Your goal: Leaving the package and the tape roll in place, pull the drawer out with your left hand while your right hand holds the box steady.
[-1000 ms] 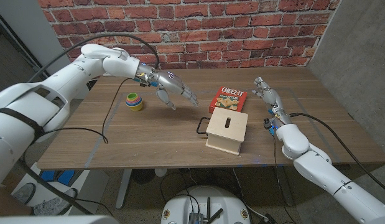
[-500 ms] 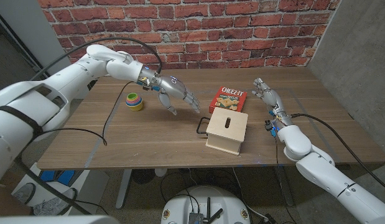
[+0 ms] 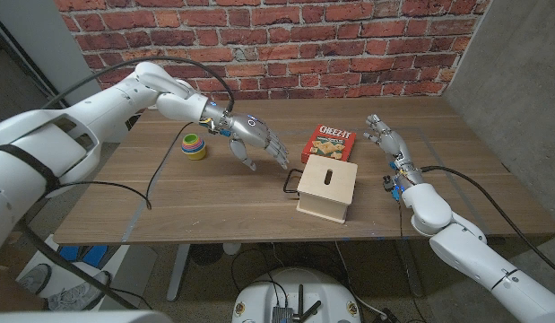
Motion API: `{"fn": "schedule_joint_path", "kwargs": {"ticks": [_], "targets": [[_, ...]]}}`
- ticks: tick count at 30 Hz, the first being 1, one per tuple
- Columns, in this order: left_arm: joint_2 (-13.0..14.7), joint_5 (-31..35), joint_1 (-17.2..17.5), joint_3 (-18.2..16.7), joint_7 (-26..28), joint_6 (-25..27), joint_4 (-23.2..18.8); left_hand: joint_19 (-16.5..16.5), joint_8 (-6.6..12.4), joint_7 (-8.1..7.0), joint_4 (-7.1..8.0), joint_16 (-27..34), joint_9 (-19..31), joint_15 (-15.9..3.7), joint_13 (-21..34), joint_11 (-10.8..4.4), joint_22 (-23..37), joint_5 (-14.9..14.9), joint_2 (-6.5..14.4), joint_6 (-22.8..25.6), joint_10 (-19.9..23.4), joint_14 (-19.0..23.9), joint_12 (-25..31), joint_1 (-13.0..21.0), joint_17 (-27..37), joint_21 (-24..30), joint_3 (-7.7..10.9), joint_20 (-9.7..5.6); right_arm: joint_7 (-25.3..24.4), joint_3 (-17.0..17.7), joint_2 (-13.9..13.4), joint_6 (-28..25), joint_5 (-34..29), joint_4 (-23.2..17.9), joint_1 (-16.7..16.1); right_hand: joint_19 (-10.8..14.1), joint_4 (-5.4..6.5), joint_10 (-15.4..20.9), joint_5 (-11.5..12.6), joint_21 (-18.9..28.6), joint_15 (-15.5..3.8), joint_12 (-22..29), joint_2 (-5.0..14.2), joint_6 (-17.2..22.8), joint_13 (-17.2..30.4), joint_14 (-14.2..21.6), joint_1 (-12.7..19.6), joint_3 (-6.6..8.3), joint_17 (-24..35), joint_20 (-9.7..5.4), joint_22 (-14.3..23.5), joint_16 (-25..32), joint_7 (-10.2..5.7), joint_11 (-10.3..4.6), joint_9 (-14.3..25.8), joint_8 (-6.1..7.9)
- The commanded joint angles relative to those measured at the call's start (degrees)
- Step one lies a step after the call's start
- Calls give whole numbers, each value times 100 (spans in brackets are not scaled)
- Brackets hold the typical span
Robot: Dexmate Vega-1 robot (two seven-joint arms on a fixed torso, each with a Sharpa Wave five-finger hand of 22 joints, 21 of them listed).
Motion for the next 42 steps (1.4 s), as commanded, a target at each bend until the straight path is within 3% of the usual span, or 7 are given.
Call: {"fn": "schedule_joint_path", "kwargs": {"ticks": [1, 18, 30, 42], "targets": [[-69, 755, -310, 669, 1260, 153, 158, -49, 17, 32, 13, 18, 16, -1000, 21, 25, 16, 4, 12, 34, 83, 60, 20, 62, 14, 5, -38, -661, -30, 61, -38, -50, -53, -126, -122, 34, -52, 57, -18, 12, 5, -5, 88, 54, 10, 33, 2, 12, 5, -15, 30, 43, -5, 13, 22, 7], [37, 650, -190, 1058, 1580, 602, -1, -30, 85, 28, 8, 28, 16, -1004, 21, 27, 13, 25, 124, 315, 323, 258, 46, 152, 15, 32, -101, -684, 57, 131, -96, -66, -23, -187, -164, 37, -52, 63, -20, 12, 1, -4, 94, 58, 10, 36, -3, 18, 1, -17, 30, 46, -12, 11, 22, 6], [-105, 865, -243, 1394, 2014, 700, 70, -71, 96, 49, 4, 29, 19, -1008, 21, 25, 16, 33, 183, 415, 429, 357, 46, 209, 15, 25, -126, -691, 28, 229, -171, -86, -89, -331, -294, 37, -54, 60, -21, 12, 5, -7, 93, 60, 10, 42, -6, 20, -1, -16, 30, 48, -10, 9, 22, 5], [0, 791, -272, 1471, 1845, 785, -9, -60, 136, 29, -3, 33, 23, -1010, 21, 29, 14, 41, 277, 644, 652, 521, 62, 315, 16, 39, -158, -712, 44, 228, -95, -29, -72, -287, -303, 40, -58, 69, -21, 12, 8, -5, 101, 68, 10, 47, -4, 28, -6, -14, 30, 51, -12, 5, 22, 6]]}}
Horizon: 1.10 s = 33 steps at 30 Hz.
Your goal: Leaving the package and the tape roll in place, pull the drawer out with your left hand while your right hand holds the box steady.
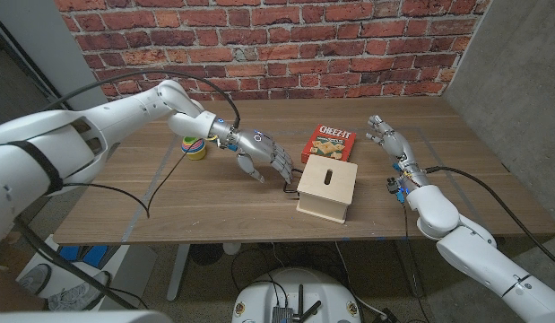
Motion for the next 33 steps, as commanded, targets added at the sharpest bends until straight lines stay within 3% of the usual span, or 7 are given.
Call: {"fn": "schedule_joint_path", "kwargs": {"ticks": [1, 8, 16, 24, 33], "targets": [[63, 11, -43, 131, -29, 119, -36, 0, 51, -2, -12, 36, 7, -1019, 20, -6, 15, 41, 39, 132, 94, 108, 41, 78, 16, 39, -29, -714, 25, 6, 57, 75, -5, 32, -14, 43, -36, 67, -6, 13, 17, -6, 102, 69, 10, 53, -3, 7, -8, -14, 30, 52, -8, 6, 22, 6], [-43, 229, -182, 315, 261, 196, 175, -59, 65, 35, -4, 34, 12, -1019, 21, -16, 18, 37, 86, 289, 210, 225, 29, 118, 17, 21, -80, -897, 104, -36, 46, 101, -24, 88, 61, 52, -33, 69, -8, 15, 13, -6, 103, 70, 10, 53, -11, 5, -6, -18, 30, 56, -12, 6, 22, 5], [-258, 400, -352, 697, 686, 254, 479, -88, 62, 55, -1, 32, 13, -1020, 21, -10, 18, 36, 98, 322, 254, 255, 30, 125, 16, 15, -97, -934, 91, -26, 2, 65, -89, -34, 26, 50, -32, 70, -9, 13, 14, -7, 102, 70, 10, 52, -16, 6, -8, -16, 30, 56, -14, 5, 23, 4], [-365, 351, -436, 965, 822, 335, 635, -45, 28, 57, 6, 23, 16, -1027, 21, -21, 21, 37, 142, 362, 302, 326, 4, 143, 15, 43, -143, -666, 52, -10, -2, 34, -150, -128, -13, 54, -34, 72, -9, 13, 12, -7, 101, 73, 10, 51, -15, 10, -13, -22, 30, 54, -12, -1, 23, 4], [-467, 378, -502, 1196, 1051, 463, 737, -63, 19, 48, 4, 18, 17, -1031, 21, -23, 19, 39, 157, 385, 312, 343, -6, 155, 14, 36, -156, -638, 60, -30, 25, 44, -172, -153, -6, 56, -34, 74, -9, 13, 10, -7, 100, 74, 10, 53, -18, 12, -15, -18, 30, 55, -15, 6, 23, 3]]}}
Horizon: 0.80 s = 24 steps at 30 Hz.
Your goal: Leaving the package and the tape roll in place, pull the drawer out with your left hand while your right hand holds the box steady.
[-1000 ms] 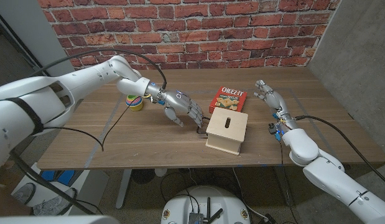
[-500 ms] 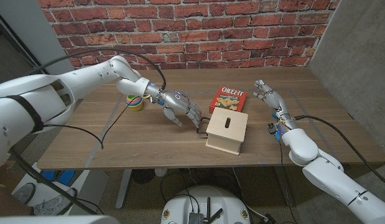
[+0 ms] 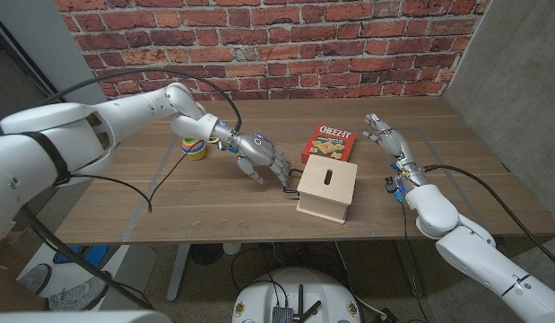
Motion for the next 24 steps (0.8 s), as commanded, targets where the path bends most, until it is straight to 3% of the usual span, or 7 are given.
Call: {"fn": "schedule_joint_path", "kwargs": {"ticks": [1, 24], "targets": [[-176, 57, -124, 374, 344, 159, 208, -5, -15, -6, 11, 18, 18, -992, 8, 1, 20, 40, 45, 26, 55, 59, -3, 43, 14, 35, -22, -636, 0, -13, 1, -17, -56, -76, -16, 57, -34, 53, -10, 13, 6, -7, 99, 52, 10, 51, -19, 12, 14, -19, 30, 55, 7, -18, 23, 3], [-593, 84, -327, 1016, 961, 487, 747, 98, 3, -8, -30, 29, 22, -1002, 10, 13, 16, 68, 151, 266, 257, 200, 18, 230, 19, 70, -19, -658, 90, 48, -193, -202, -207, -498, -198, 73, -36, 85, -10, 17, -5, 2, 97, 71, 10, 88, -20, 20, 7, -12, 30, 67, 2, -17, 23, 8]]}}
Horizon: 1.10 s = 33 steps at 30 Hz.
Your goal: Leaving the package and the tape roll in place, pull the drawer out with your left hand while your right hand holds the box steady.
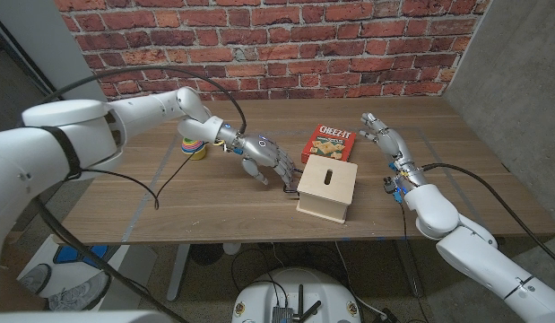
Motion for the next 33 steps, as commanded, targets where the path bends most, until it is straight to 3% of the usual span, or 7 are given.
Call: {"fn": "schedule_joint_path", "kwargs": {"ticks": [1, 10, 19, 33], "targets": [[-199, -19, -103, 331, 285, 142, 285, 105, 38, -18, -15, 33, 23, -1022, 11, -1, 15, 40, 15, 131, 125, 99, 23, 101, 21, 29, -5, -674, 49, 19, -111, -139, -118, -233, -85, 48, -37, 63, -10, 19, 18, 2, 95, 75, 10, 72, -20, 20, 5, 18, 30, 25, 0, 2, 23, 10], [-266, -76, -151, 490, 390, 181, 387, 183, 82, -72, -17, 47, 28, -1028, 13, -8, 15, 40, 30, 376, 287, 243, 36, 190, 26, 35, -39, -738, -176, 43, -283, -347, -728, -576, -287, 188, -92, 300, -13, 56, -44, 68, 83, 365, 10, 292, 26, 30, -9, -1, 31, 103, -29, -18, 24, 95], [-417, -27, -216, 674, 628, 219, 599, 277, 101, -97, -10, 67, 34, -1040, 15, -1, 16, 39, 61, 573, 488, 422, 55, 265, 33, 45, -75, -781, -351, 99, -392, -615, -1283, -822, -478, 223, -122, 384, -17, 56, -87, 78, 82, 430, 10, 349, 44, 29, -10, -5, 31, 123, -34, -53, 24, 96], [-753, 10, -325, 1062, 1079, 302, 1073, 357, 141, -84, -5, 69, 46, -1059, 18, -10, 18, 37, 103, 908, 764, 644, 56, 377, 38, 35, -129, -833, -544, 3, -705, -1642, -2606, -1341, -696, 185, -171, 368, -18, 25, -126, 42, 113, 455, 10, 363, 92, 60, -24, -18, 31, 114, -89, -104, 24, 72]]}}
